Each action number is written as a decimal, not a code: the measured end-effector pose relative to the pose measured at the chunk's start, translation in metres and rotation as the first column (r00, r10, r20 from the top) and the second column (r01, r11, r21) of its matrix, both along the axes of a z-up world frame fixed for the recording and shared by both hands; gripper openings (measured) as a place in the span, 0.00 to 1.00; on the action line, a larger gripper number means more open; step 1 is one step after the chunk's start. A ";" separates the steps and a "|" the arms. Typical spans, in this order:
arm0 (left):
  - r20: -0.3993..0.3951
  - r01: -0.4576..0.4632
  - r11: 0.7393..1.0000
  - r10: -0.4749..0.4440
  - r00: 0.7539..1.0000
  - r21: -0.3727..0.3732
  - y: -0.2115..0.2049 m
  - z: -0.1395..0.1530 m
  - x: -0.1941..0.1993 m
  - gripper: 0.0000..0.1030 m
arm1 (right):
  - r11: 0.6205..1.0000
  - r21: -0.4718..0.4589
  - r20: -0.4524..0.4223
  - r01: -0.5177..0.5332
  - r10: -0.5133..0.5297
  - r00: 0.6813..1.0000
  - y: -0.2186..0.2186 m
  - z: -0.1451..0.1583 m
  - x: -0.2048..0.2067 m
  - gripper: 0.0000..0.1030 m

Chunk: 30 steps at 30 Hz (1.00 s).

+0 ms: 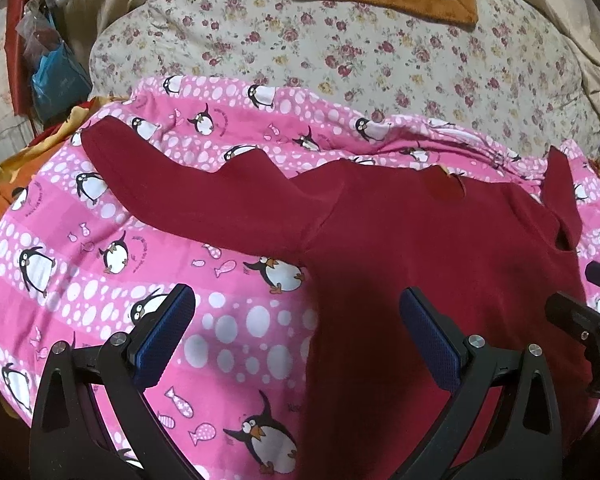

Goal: Fold small clothes

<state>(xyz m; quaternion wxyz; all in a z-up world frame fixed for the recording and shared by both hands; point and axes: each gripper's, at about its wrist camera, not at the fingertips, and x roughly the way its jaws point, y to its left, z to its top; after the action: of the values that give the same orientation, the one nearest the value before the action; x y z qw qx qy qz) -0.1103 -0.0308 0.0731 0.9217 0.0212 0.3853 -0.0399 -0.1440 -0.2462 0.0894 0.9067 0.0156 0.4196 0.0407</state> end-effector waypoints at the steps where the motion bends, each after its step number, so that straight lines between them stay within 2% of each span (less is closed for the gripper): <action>1: -0.003 -0.002 1.000 0.002 1.000 0.002 0.000 -0.001 0.001 0.99 | 1.000 -0.002 -0.002 -0.001 0.001 1.000 0.000 -0.001 0.001 1.00; 11: -0.012 -0.019 1.000 0.020 1.000 0.008 0.001 -0.006 0.009 0.99 | 1.000 -0.017 -0.021 -0.004 0.004 1.000 0.006 -0.012 0.013 1.00; 17: 0.003 -0.027 0.999 0.027 1.000 0.042 -0.001 -0.009 0.009 0.99 | 1.000 0.000 -0.035 0.000 0.000 0.999 0.006 -0.017 0.016 1.00; 30: -0.016 -0.040 0.999 0.040 0.999 0.036 -0.001 -0.013 0.012 0.99 | 1.000 -0.011 -0.048 -0.005 0.005 0.999 0.010 -0.022 0.019 1.00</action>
<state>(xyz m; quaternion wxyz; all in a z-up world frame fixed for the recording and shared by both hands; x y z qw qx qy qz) -0.0982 -0.0315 0.0598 0.9186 0.0298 0.3938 -0.0147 -0.1246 -0.2362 0.0677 0.8963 0.0106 0.4414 0.0403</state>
